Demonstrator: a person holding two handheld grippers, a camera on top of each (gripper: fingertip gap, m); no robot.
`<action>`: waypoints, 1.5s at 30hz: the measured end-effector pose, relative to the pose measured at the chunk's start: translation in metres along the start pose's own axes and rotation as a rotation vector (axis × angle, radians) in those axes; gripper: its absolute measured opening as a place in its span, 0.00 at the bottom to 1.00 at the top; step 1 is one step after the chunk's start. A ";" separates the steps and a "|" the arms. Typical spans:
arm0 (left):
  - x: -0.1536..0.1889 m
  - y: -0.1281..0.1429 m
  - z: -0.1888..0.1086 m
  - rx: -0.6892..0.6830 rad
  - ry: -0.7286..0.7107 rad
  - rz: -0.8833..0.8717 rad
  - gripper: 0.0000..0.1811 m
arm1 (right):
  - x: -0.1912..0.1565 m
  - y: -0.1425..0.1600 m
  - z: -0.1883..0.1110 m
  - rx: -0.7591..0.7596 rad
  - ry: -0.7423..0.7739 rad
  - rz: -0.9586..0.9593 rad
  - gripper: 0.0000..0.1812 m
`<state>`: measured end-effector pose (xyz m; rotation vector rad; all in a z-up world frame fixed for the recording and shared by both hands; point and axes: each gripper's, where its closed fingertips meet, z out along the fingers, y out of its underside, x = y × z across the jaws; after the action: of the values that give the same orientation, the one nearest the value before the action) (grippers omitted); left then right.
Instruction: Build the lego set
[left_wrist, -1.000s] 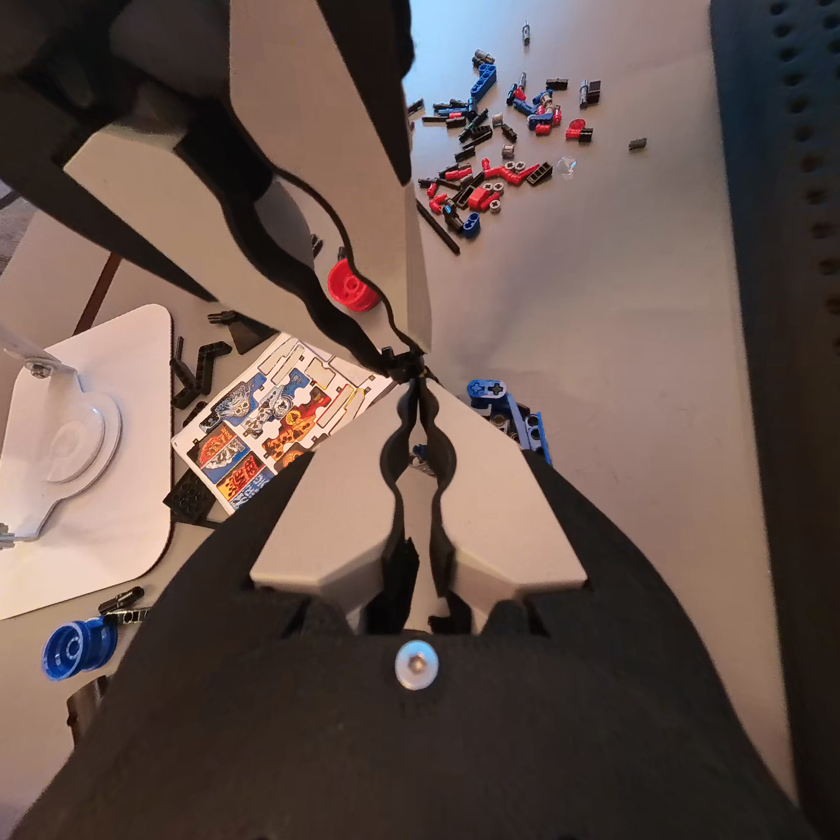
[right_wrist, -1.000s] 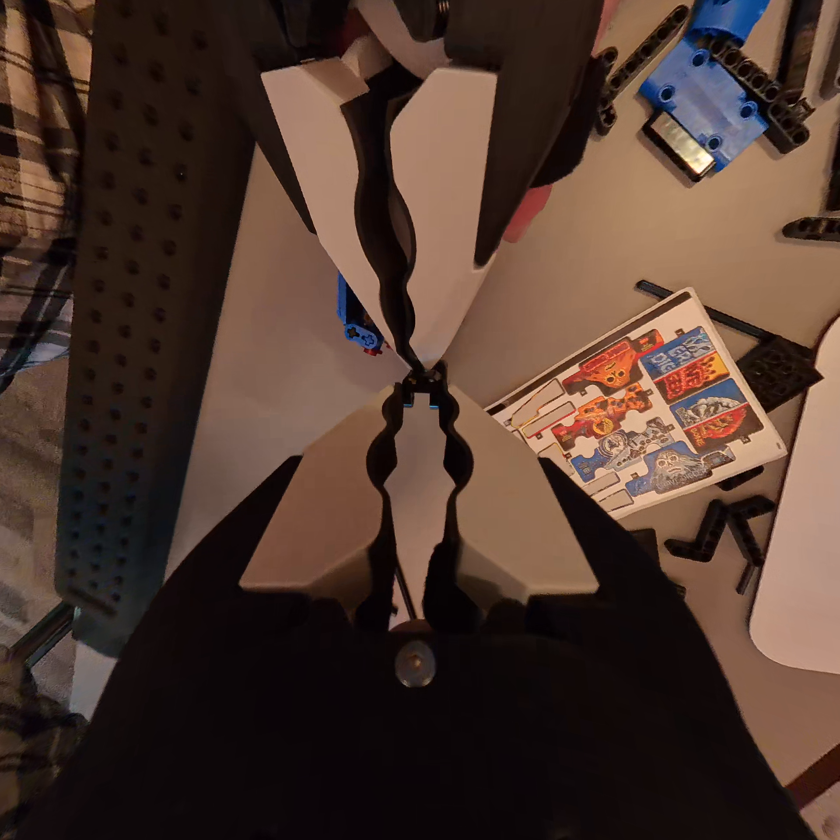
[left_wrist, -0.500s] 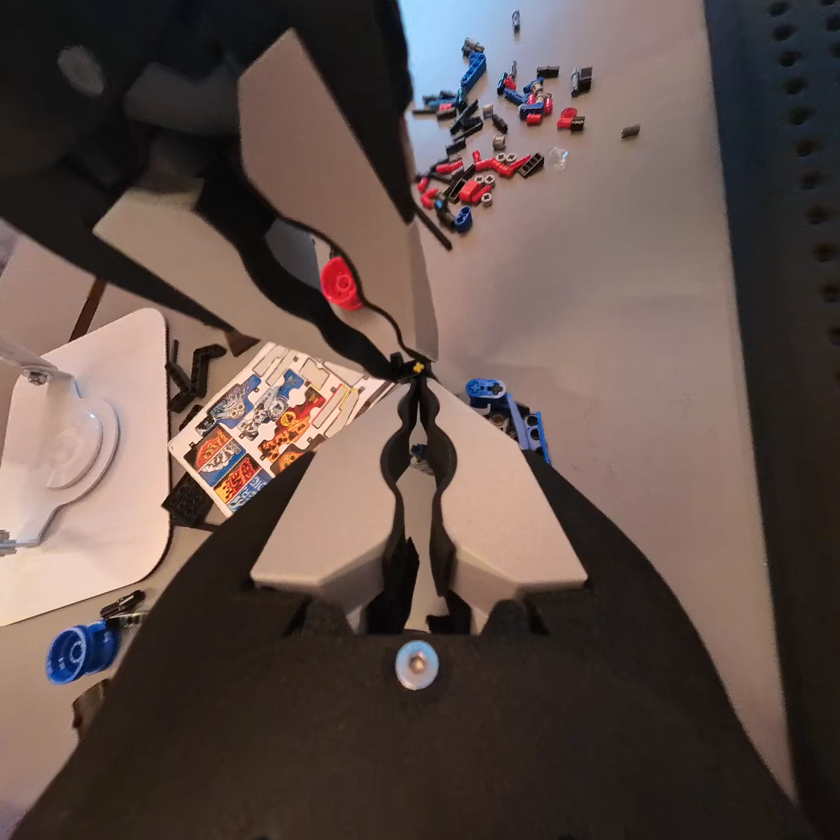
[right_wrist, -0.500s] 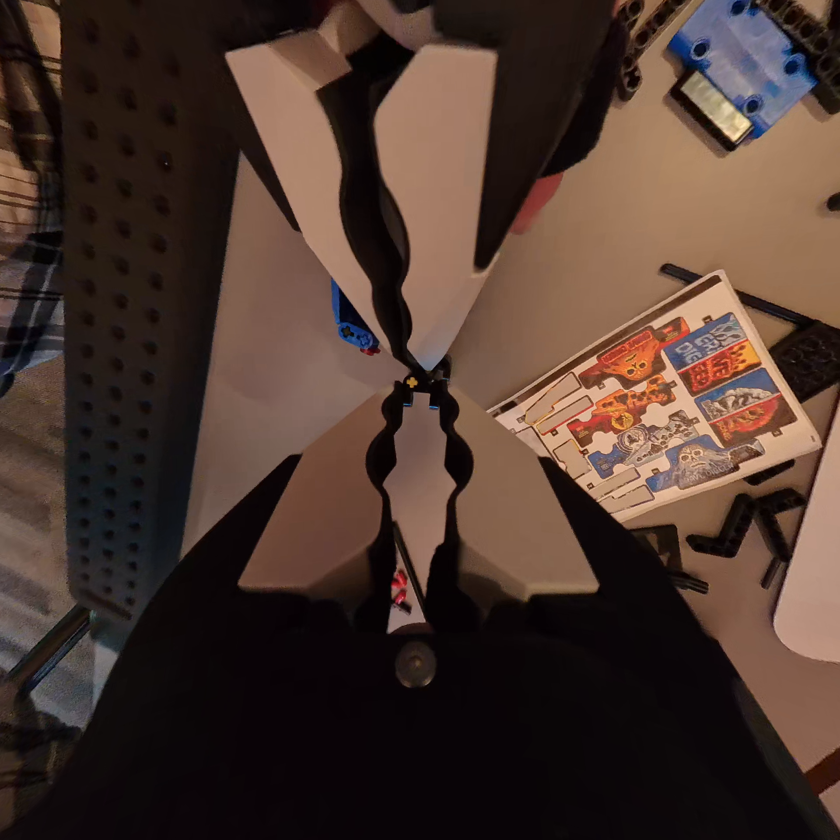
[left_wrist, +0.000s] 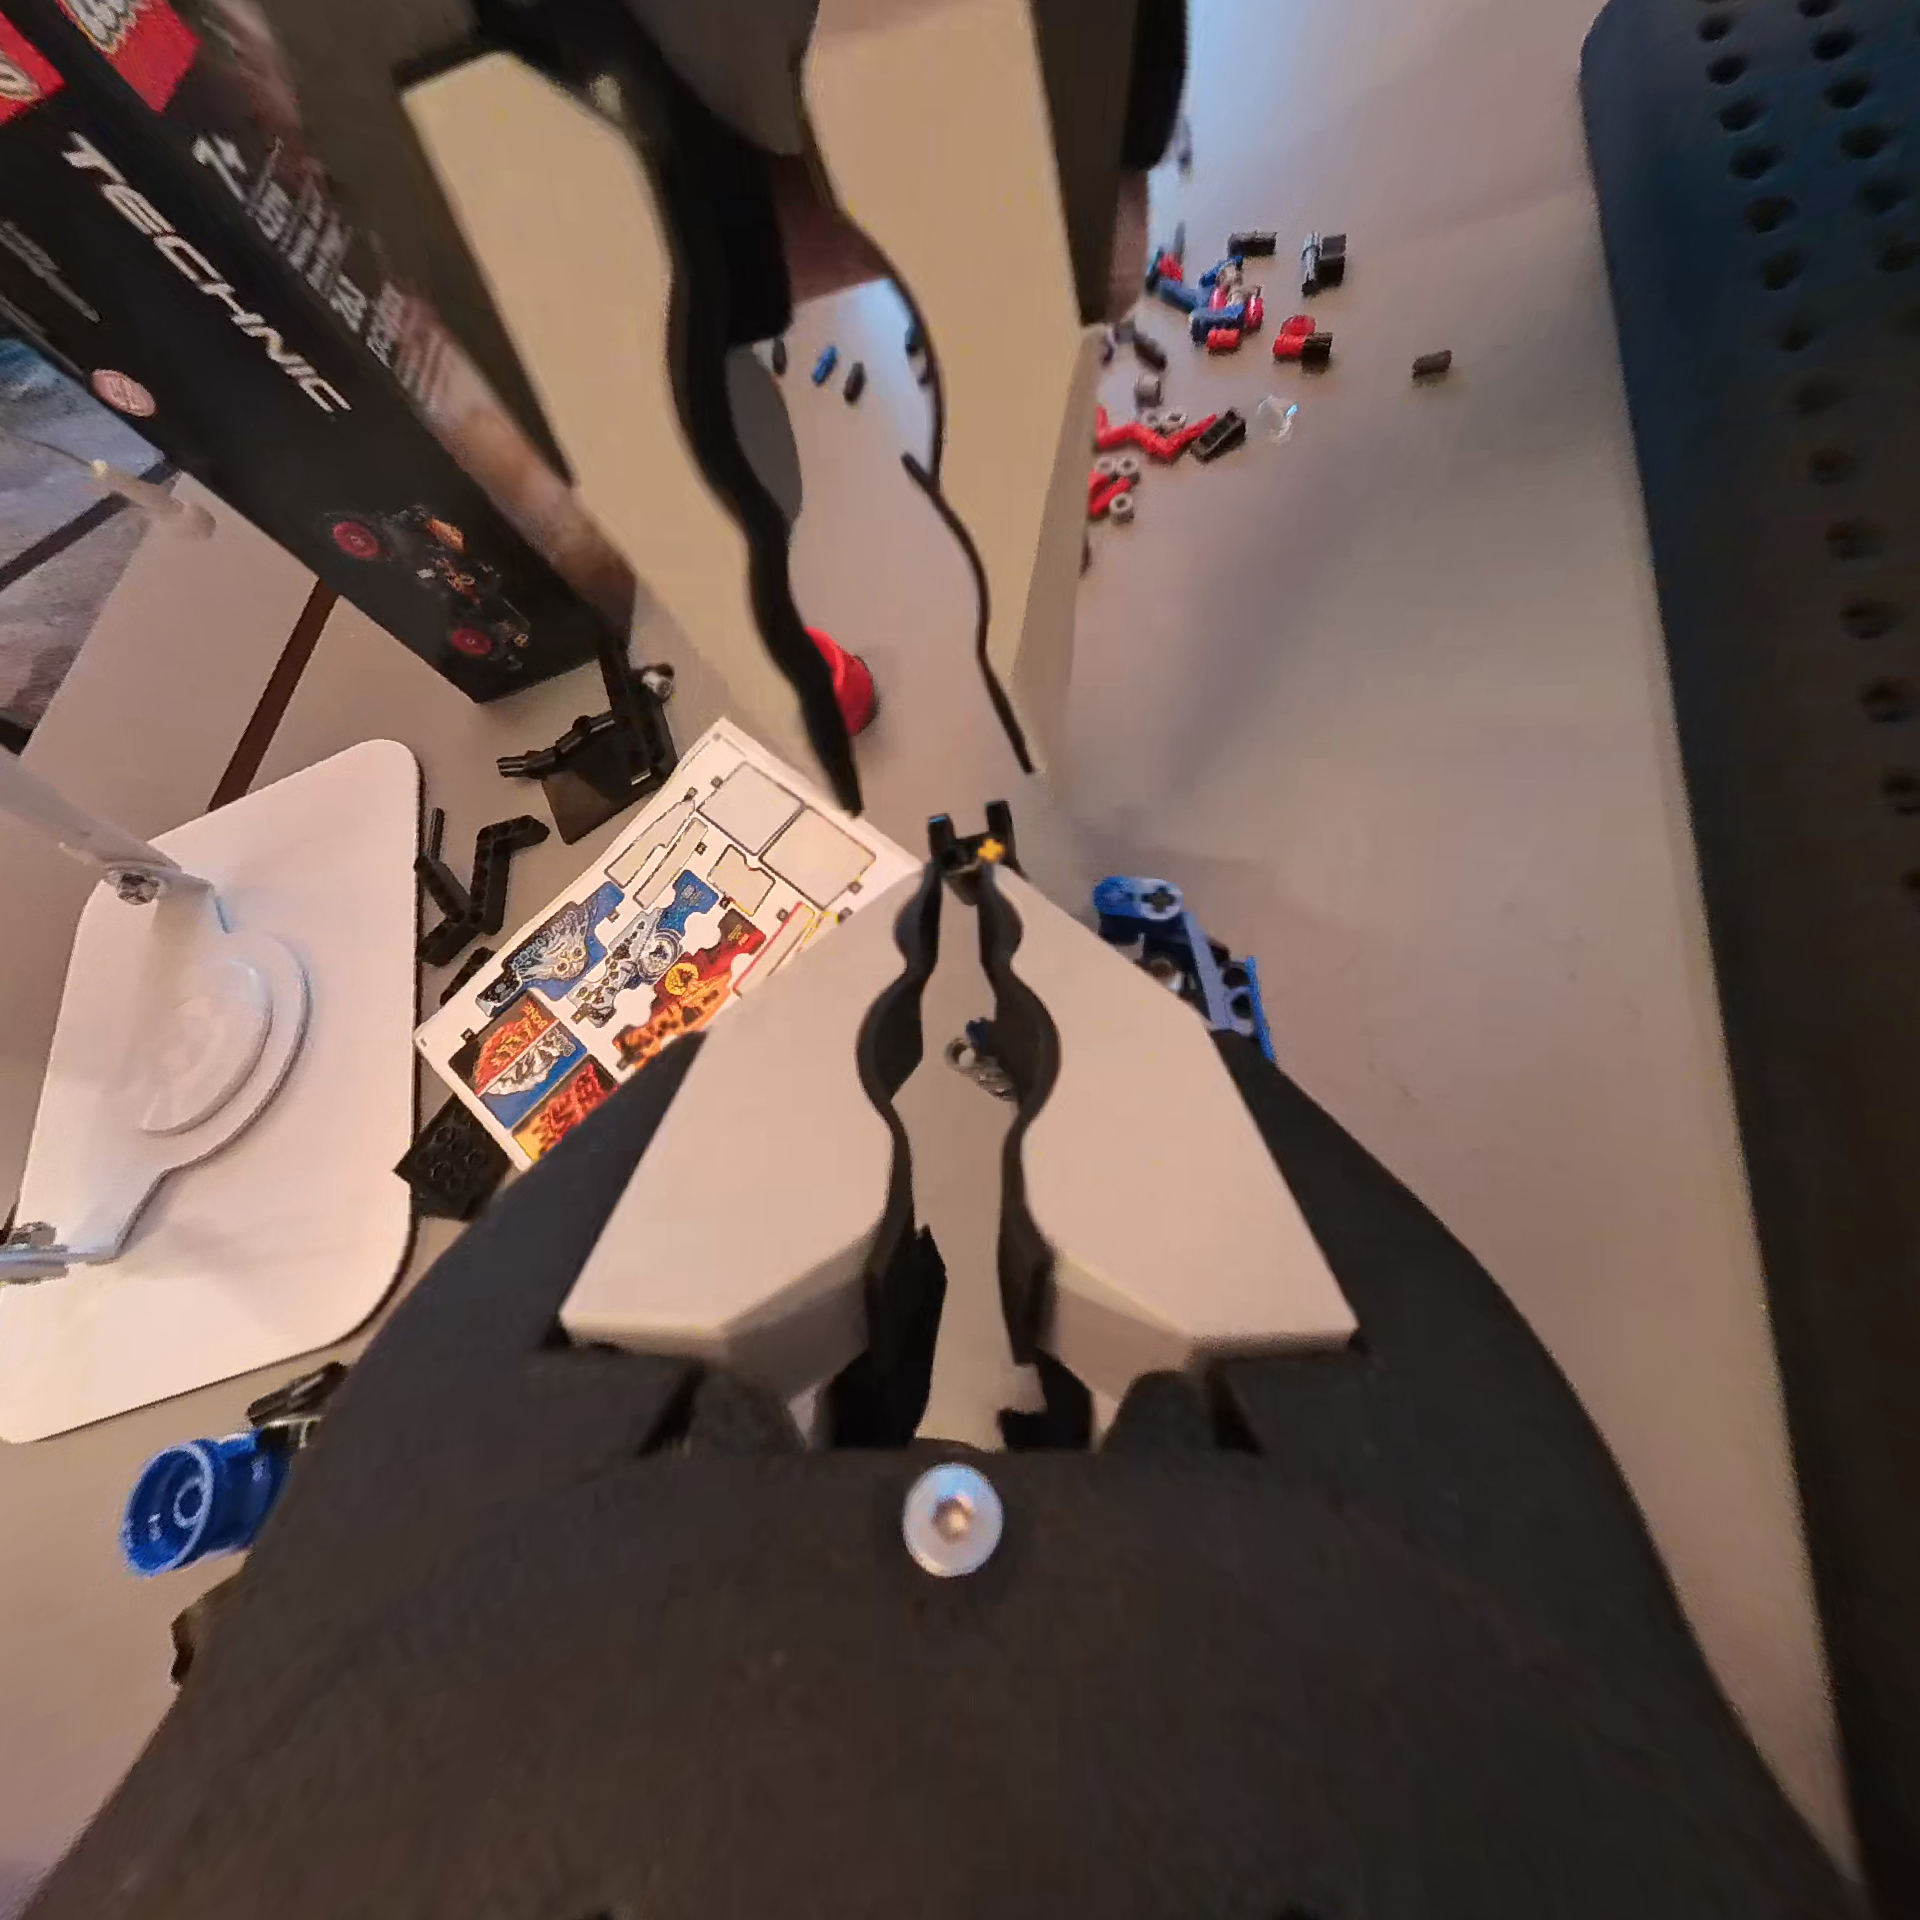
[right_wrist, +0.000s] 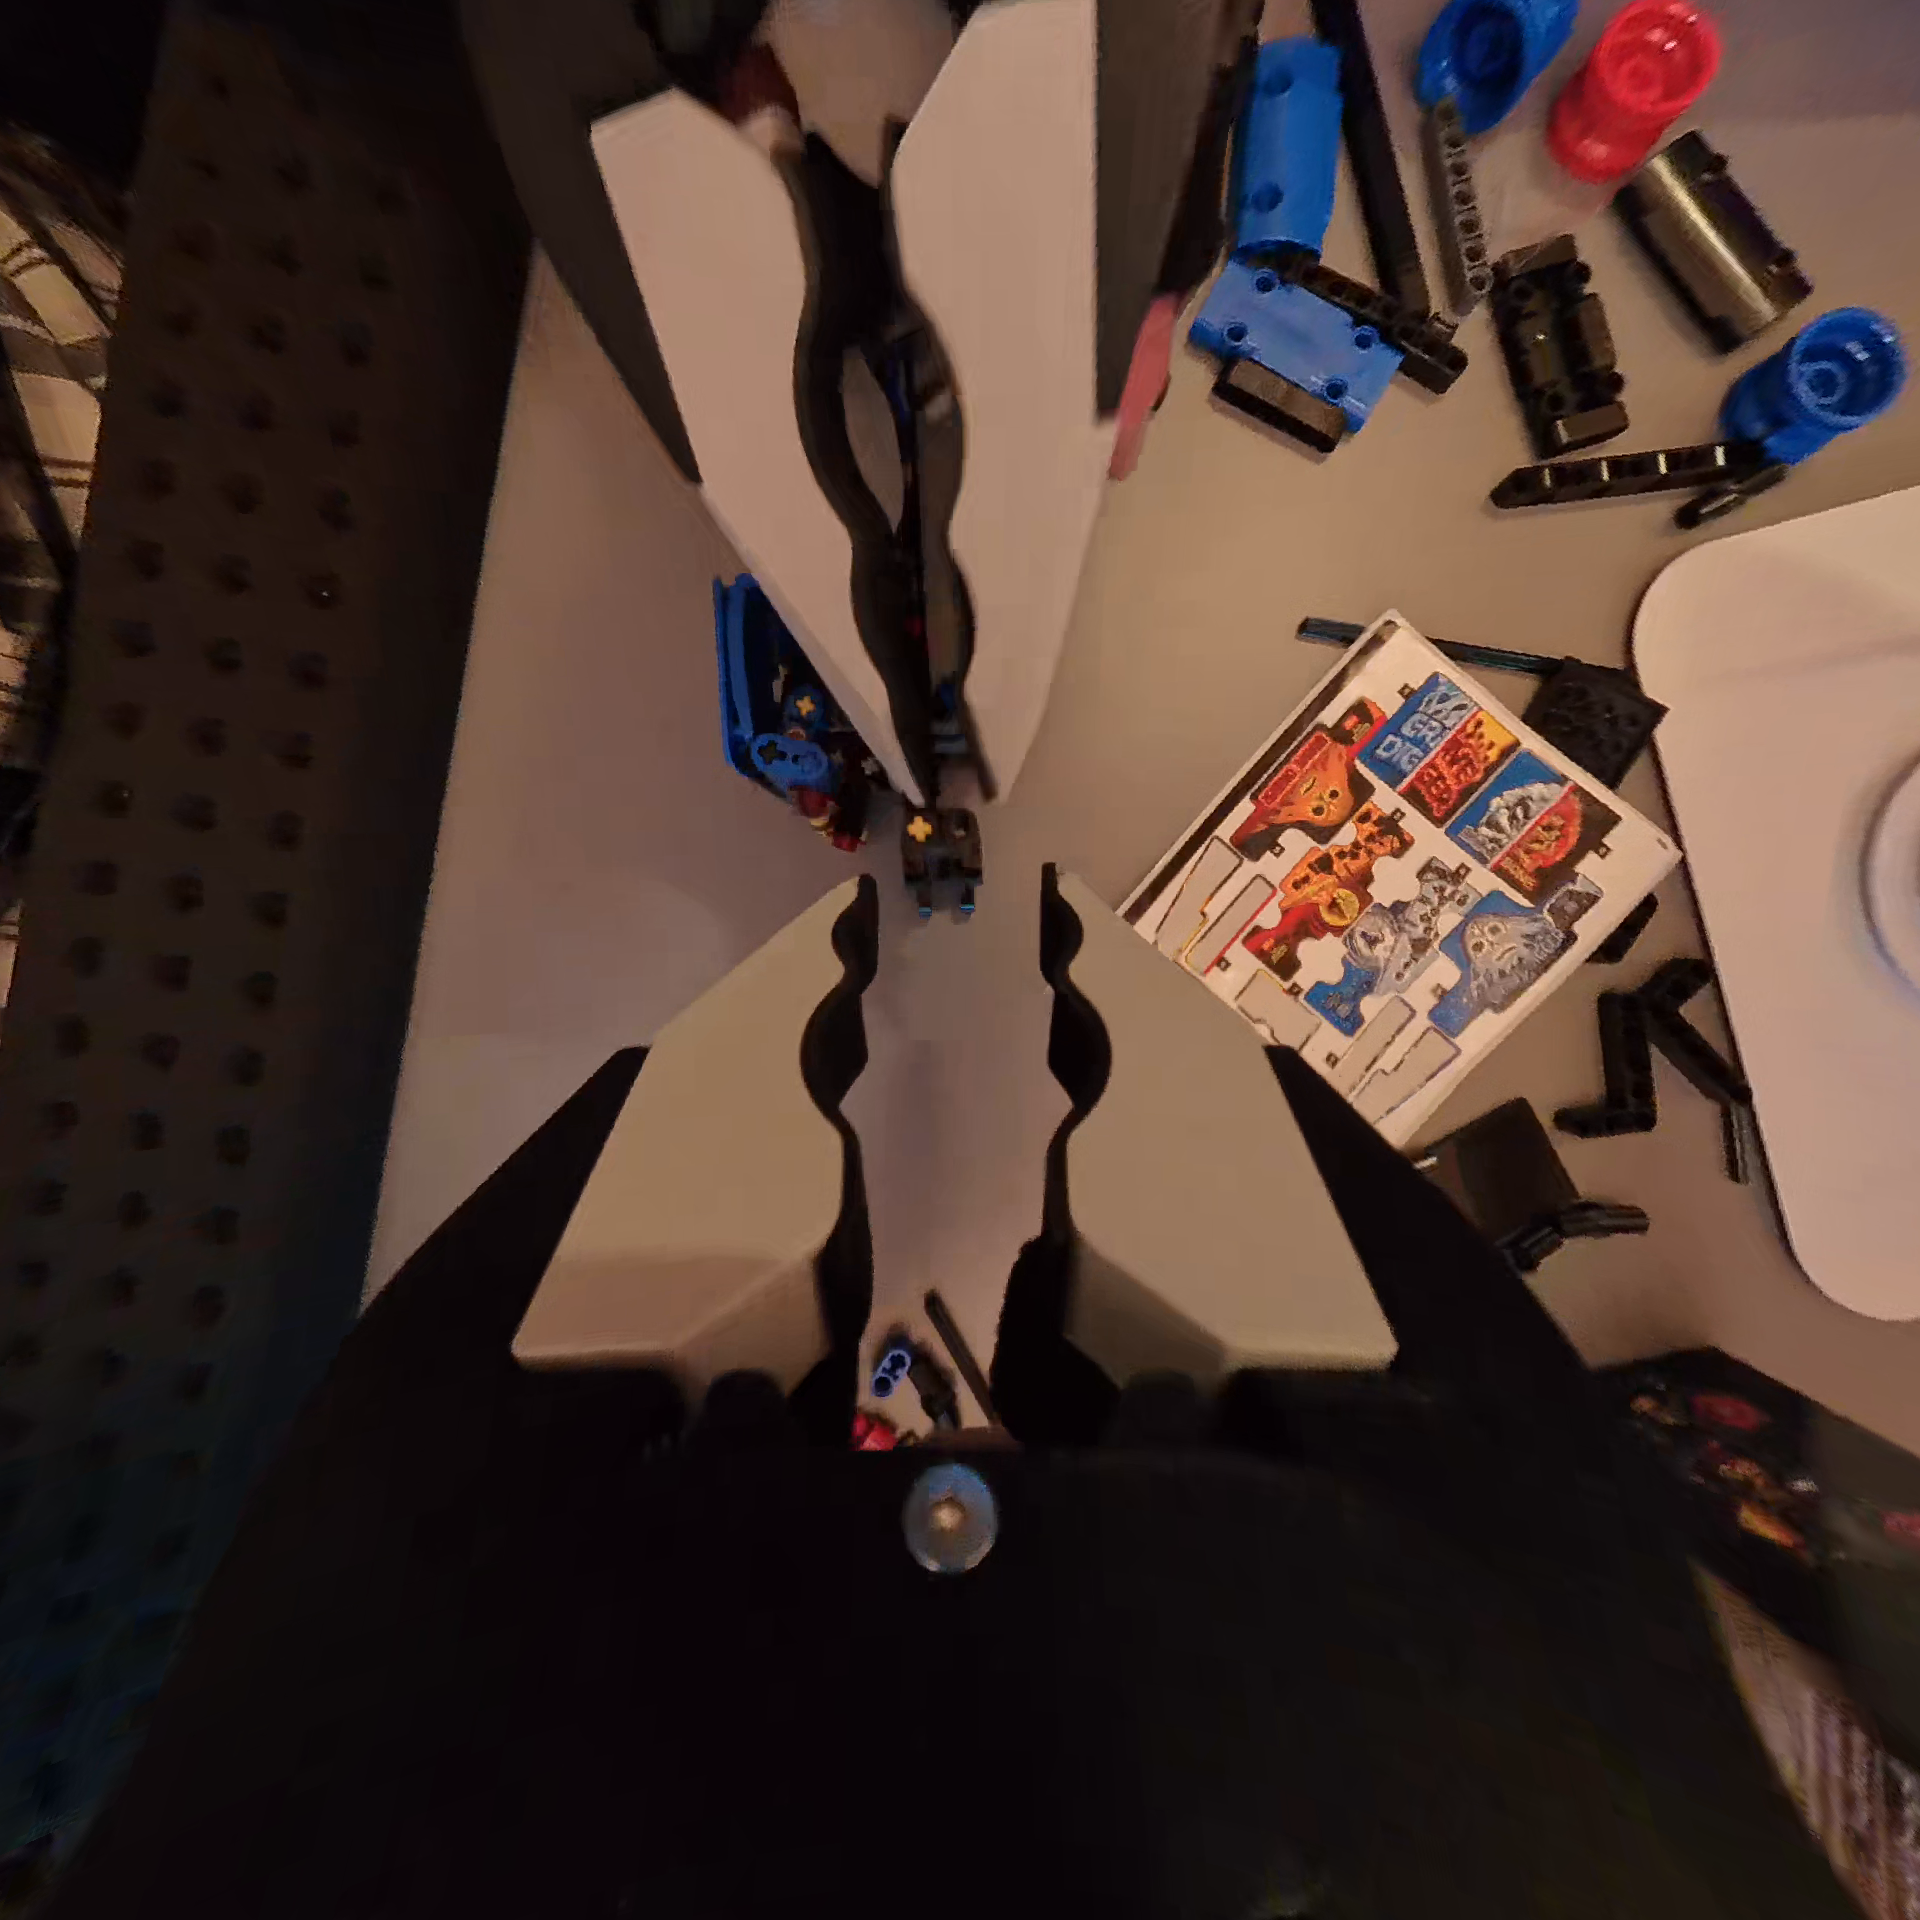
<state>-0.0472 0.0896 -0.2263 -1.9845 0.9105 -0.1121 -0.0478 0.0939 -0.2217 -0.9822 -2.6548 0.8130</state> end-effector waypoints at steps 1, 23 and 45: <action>-0.002 -0.002 -0.003 0.022 0.006 -0.026 0.06 | 0.000 0.004 -0.002 0.006 0.023 0.005 0.16; 0.043 0.033 -0.031 -0.167 0.211 0.013 0.30 | -0.009 0.022 0.027 0.268 0.182 0.093 0.17; 0.027 0.013 -0.032 0.024 0.208 -0.075 0.26 | -0.005 -0.001 -0.012 0.584 0.111 0.189 0.08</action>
<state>-0.0479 0.0455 -0.2258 -2.0116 0.9609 -0.3763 -0.0399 0.0951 -0.2108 -1.0723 -2.0515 1.4167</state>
